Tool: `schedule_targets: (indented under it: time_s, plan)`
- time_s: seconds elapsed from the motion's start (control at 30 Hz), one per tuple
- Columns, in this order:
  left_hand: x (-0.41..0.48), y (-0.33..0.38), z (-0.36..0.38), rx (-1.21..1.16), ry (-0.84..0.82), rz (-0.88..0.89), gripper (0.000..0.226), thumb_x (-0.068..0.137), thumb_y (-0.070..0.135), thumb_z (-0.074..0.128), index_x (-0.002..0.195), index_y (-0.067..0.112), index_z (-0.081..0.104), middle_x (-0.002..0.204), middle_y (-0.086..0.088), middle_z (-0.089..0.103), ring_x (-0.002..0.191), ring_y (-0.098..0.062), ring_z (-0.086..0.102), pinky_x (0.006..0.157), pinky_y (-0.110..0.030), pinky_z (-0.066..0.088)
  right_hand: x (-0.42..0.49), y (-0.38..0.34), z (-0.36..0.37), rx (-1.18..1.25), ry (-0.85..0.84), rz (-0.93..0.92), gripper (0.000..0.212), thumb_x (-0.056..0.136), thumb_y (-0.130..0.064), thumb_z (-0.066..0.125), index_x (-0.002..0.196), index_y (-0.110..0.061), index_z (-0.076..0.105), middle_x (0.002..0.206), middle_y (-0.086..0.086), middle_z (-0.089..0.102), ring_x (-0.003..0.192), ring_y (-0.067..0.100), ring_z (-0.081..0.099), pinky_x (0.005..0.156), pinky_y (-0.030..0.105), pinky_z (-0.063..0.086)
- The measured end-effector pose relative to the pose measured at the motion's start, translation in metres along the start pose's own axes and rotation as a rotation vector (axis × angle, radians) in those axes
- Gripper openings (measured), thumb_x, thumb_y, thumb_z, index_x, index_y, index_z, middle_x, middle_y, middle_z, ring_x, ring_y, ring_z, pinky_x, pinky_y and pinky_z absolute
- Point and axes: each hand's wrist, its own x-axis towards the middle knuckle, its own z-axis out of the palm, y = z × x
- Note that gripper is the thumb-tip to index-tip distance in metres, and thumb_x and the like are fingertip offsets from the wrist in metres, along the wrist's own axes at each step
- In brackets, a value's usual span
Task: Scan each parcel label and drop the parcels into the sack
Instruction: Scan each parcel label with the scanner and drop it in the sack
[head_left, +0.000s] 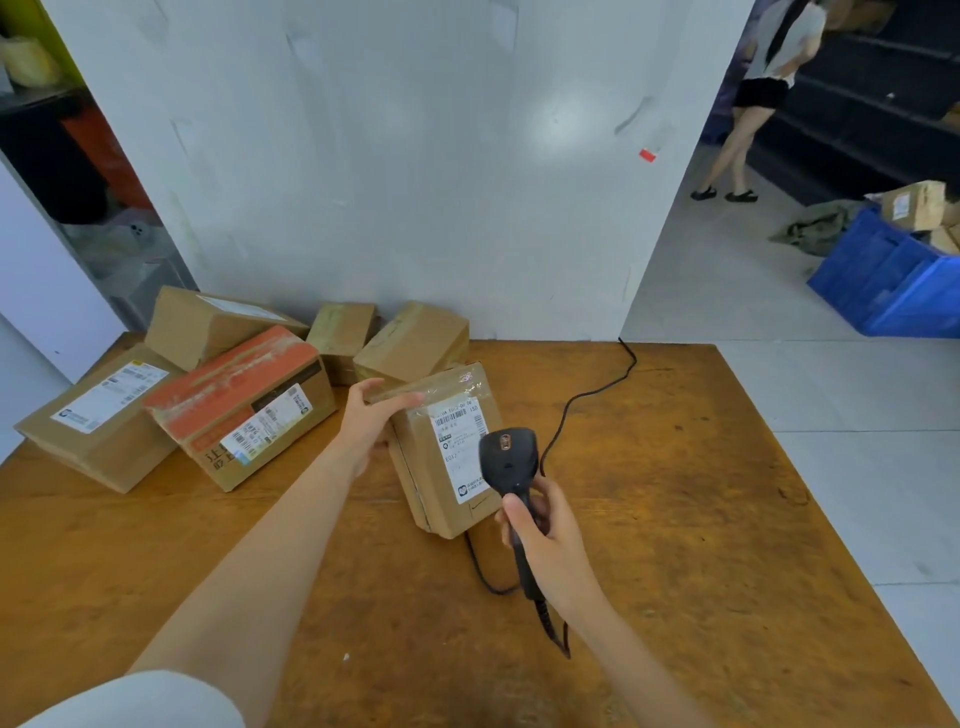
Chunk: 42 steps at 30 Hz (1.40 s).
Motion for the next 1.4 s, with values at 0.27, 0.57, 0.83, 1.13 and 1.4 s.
schedule_targets:
  time_s: [0.27,0.57,0.83,1.13,1.4]
  plan:
    - [0.003,-0.005,0.003,-0.062,-0.039,-0.008,0.092,0.040,0.047,0.090,0.121,0.034,0.048,0.119,0.005,0.053,0.106,-0.015,0.052,0.082,-0.043,0.049,-0.011,-0.027,0.016,0.084,-0.222,0.000,0.036,0.089,-0.039,0.054,0.113,-0.013,0.059,0.084,0.008,0.066,0.063,0.013,0.056,0.064,0.023,0.048]
    - [0.002,-0.010,-0.005,-0.089,-0.049,-0.023,0.095,0.040,0.045,0.091,0.123,0.033,0.047,0.126,-0.003,0.053,0.114,-0.023,0.051,0.095,-0.050,0.046,-0.007,-0.022,0.011,0.010,-0.196,0.005,0.038,0.090,-0.045,0.052,0.115,-0.017,0.059,0.065,0.003,0.060,0.060,0.012,0.057,0.060,0.020,0.045]
    - [0.001,-0.008,-0.006,-0.100,-0.036,-0.038,0.091,0.041,0.044,0.090,0.122,0.033,0.048,0.127,-0.004,0.053,0.113,-0.022,0.051,0.098,-0.053,0.044,-0.004,-0.018,0.010,0.035,-0.202,0.008,0.043,0.089,-0.049,0.052,0.114,-0.015,0.059,0.065,0.004,0.060,0.058,0.009,0.056,0.057,0.018,0.044]
    - [-0.011,-0.004,-0.008,-0.087,-0.011,-0.046,0.093,0.041,0.044,0.088,0.124,0.030,0.048,0.127,-0.002,0.051,0.113,-0.019,0.050,0.097,-0.049,0.044,0.008,-0.003,0.001,-0.094,-0.020,0.074,0.036,0.087,-0.041,0.066,0.114,-0.020,0.058,0.081,-0.006,0.066,0.067,0.006,0.063,0.061,0.017,0.047]
    - [-0.035,-0.003,-0.019,-0.040,0.077,-0.028,0.065,0.049,0.040,0.085,0.110,0.030,0.062,0.125,0.001,0.057,0.117,-0.019,0.051,0.102,-0.055,0.041,0.050,0.055,-0.031,-0.883,0.267,0.235,0.054,0.081,-0.040,0.073,0.114,-0.004,0.051,0.112,0.013,0.059,0.104,0.031,0.058,0.074,0.036,0.048]
